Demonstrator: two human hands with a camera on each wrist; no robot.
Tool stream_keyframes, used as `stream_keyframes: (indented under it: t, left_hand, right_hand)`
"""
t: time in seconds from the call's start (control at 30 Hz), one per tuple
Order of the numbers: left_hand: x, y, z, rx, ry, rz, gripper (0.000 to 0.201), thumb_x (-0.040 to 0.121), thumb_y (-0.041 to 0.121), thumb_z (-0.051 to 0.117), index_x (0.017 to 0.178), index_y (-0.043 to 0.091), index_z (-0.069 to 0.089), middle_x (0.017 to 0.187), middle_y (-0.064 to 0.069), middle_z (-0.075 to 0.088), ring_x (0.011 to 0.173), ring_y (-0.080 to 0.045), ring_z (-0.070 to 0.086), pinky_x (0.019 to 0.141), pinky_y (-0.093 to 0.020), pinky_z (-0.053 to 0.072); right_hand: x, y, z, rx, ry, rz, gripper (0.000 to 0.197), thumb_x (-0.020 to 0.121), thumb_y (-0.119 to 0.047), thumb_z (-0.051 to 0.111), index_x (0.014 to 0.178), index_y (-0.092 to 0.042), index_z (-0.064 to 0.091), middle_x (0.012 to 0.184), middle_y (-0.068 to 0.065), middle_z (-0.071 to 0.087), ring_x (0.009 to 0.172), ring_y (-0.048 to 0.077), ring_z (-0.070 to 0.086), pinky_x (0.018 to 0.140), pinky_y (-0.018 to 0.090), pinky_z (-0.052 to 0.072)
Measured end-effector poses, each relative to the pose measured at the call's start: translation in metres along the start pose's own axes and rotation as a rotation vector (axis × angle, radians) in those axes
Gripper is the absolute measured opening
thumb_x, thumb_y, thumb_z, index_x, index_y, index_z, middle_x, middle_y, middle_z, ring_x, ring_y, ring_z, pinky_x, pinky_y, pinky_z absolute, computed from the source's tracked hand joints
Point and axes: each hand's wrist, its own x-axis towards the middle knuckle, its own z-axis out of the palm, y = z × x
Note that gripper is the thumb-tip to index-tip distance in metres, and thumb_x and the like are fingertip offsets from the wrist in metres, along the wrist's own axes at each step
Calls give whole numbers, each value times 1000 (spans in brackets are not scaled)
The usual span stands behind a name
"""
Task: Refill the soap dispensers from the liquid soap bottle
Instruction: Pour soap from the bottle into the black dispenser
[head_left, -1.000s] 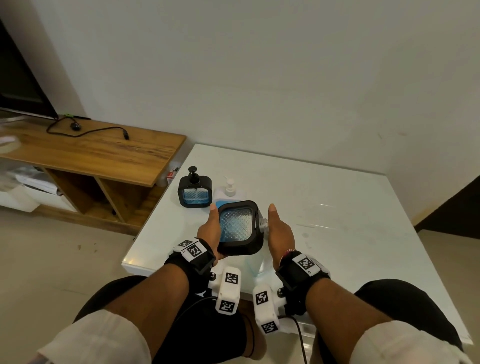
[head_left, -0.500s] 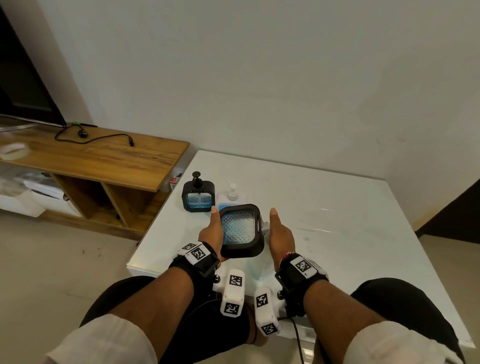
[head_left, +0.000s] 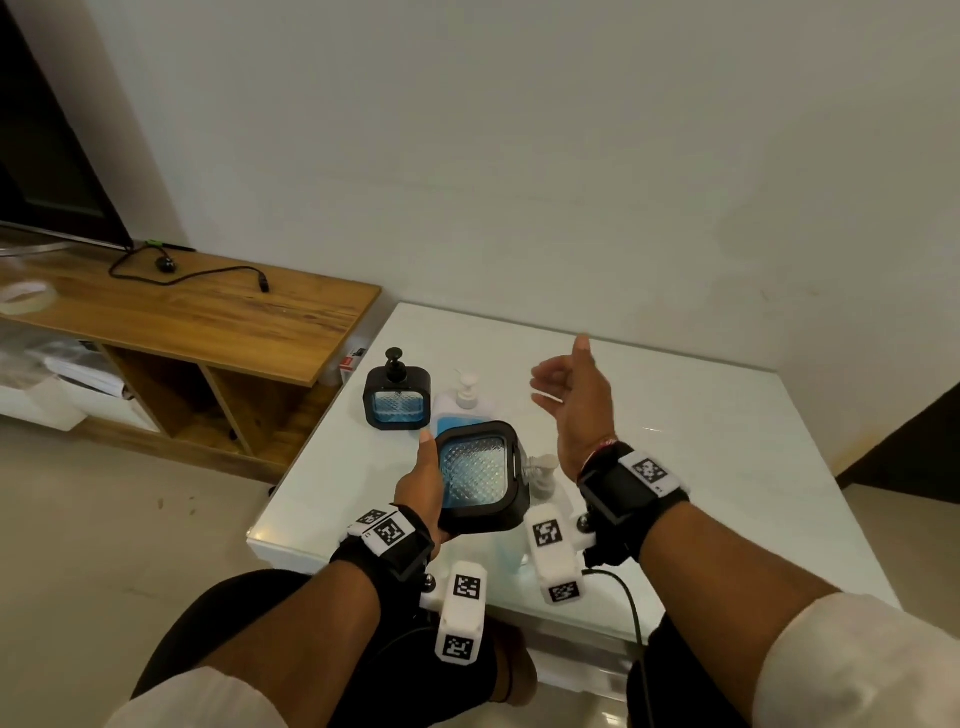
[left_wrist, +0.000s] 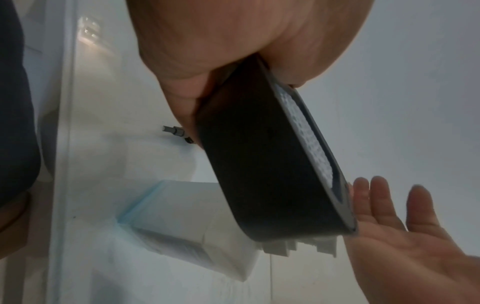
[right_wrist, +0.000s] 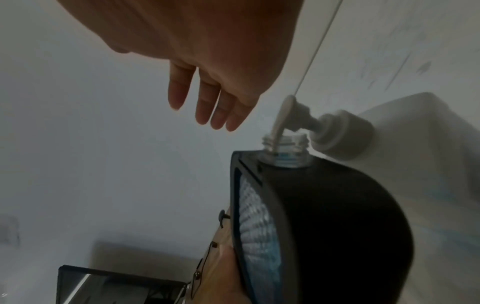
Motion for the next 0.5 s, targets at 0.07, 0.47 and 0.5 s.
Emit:
stream_keyframes:
  t: [0.07, 0.47, 0.5]
  left_hand:
    - [2, 1, 0, 1, 2, -2, 74, 93, 73, 48, 135, 14, 60, 121, -18, 71, 103, -40, 71, 84, -56, 60]
    - [12, 3, 4, 82, 69, 16, 79, 91, 77, 49, 138, 15, 57, 122, -16, 70, 102, -38, 71, 86, -60, 60]
    - [12, 3, 4, 94, 75, 19, 78, 91, 77, 48, 138, 14, 57, 121, -16, 70, 102, -37, 71, 85, -57, 61]
  right_hand:
    - [-2, 9, 4, -5, -59, 7, 57, 100, -53, 36, 75, -8, 61, 80, 12, 66, 77, 22, 63, 78, 38, 53]
    - [-1, 20, 14, -102, -125, 22, 62, 102, -52, 29, 77, -8, 64, 72, 11, 67, 71, 25, 62, 79, 40, 52]
    - [-1, 24, 14, -112, -106, 22, 61, 102, -52, 29, 76, -9, 64, 72, 11, 67, 72, 25, 62, 81, 42, 52]
